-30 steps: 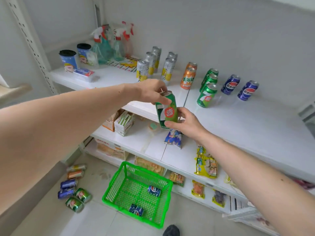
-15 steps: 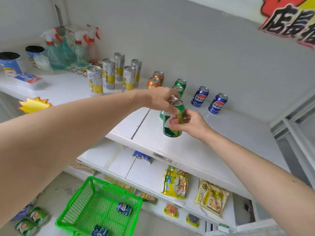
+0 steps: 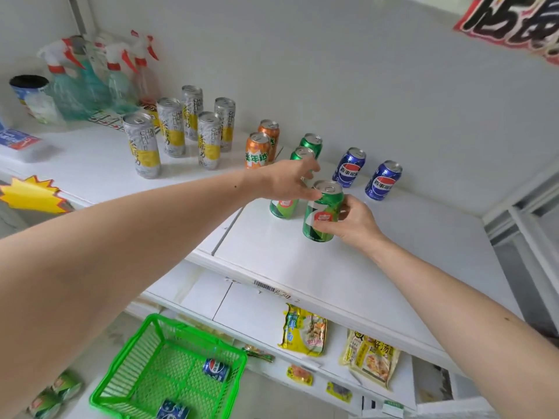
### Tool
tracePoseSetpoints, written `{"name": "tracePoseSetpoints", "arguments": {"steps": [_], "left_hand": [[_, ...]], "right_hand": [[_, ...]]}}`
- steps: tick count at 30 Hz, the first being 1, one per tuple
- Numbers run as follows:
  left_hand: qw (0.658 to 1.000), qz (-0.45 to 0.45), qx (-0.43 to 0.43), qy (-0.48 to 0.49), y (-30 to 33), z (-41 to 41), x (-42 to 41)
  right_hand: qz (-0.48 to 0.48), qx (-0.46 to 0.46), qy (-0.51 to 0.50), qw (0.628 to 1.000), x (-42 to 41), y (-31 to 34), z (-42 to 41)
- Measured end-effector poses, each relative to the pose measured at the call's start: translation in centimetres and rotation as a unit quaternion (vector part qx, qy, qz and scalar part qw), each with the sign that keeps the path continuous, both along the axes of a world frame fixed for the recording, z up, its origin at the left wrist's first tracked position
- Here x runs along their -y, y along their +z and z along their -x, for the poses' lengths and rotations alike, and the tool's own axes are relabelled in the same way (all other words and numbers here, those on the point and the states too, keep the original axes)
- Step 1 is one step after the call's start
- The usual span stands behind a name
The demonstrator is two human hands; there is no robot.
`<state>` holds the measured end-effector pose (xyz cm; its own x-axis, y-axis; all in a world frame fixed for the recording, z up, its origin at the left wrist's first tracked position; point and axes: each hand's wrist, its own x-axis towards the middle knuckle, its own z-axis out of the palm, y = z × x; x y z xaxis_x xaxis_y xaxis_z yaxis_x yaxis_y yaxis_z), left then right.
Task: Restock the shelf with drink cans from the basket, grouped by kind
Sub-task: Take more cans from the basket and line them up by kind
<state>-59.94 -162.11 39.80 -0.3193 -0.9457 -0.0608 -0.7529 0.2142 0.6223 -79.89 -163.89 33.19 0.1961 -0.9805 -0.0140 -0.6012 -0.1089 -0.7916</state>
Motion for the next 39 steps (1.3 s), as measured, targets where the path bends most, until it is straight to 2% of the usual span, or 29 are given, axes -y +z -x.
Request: {"name": "tracePoseSetpoints", "arguments": {"steps": [9,16,26,31,36,39], "left_hand": [[0.997,0.055,0.049,-0.014,-0.8,-0.7,1.1],[0.993,0.086,0.077,0.003,-1.5,1.1,3.1],[0.987,0.104,0.1,0.076,-2.3,3.4,7.7],[0.989,0.088,0.091,0.074,-2.9,4.9,8.9],[0.993,0.048,0.096,0.055,-3.4,6.5,9.3],[0.991,0.043,0.109,0.057,-3.6,7.4,9.7]], "right_hand": [[0.01,-0.001,-0.081,0.997,0.5,-0.9,0.6],[0.002,-0.007,-0.092,0.996,4.2,-2.7,1.0],[-0.015,0.002,-0.01,1.0,8.9,-4.7,3.1],[-0.024,0.015,0.018,0.999,9.8,-5.1,3.6],[-0.046,-0.068,0.119,0.99,11.9,-3.5,5.6],[0.005,-0.109,0.099,0.989,14.7,-1.0,7.2]]}}
